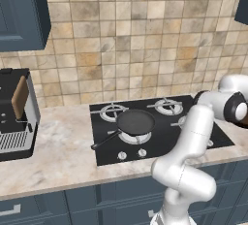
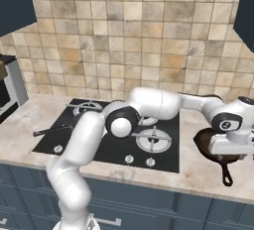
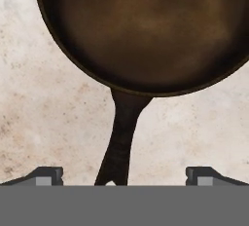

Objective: Place both pans onto different burners. Then place the corn and the chicken drumstick on different pans.

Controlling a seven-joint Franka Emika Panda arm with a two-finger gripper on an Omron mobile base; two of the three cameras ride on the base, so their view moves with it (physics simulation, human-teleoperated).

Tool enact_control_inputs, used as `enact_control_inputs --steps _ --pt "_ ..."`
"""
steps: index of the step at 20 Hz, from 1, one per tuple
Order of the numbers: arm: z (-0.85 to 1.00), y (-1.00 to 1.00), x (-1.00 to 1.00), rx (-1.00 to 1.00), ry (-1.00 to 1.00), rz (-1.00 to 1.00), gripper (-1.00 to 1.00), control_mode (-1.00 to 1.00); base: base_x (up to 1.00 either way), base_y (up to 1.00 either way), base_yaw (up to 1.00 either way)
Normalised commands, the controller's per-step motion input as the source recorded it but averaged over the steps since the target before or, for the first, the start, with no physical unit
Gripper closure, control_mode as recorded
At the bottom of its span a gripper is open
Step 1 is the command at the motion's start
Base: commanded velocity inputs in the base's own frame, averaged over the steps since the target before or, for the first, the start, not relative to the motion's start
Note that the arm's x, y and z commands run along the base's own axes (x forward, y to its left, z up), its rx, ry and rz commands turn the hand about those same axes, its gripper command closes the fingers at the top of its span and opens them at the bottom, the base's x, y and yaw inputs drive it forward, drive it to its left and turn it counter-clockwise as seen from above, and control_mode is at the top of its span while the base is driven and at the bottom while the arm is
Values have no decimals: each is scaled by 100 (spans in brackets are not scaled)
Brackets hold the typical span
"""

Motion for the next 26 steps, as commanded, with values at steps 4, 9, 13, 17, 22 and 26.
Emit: enact_control_inputs --steps 4,9,13,17,22,26 --pt "-17 0 0 0 0 0 -100 -100 0 0 0" --pt "-17 0 0 0 2 0 -100 -100 0 0 0" --pt "-14 0 -6 0 4 0 -100 -100 0 0 0" --pt "-11 0 -12 0 5 0 -100 -100 0 0 0" --pt "-12 0 -12 0 4 0 -100 -100 0 0 0" --pt "-14 0 -9 0 0 0 -100 -100 0 0 0"
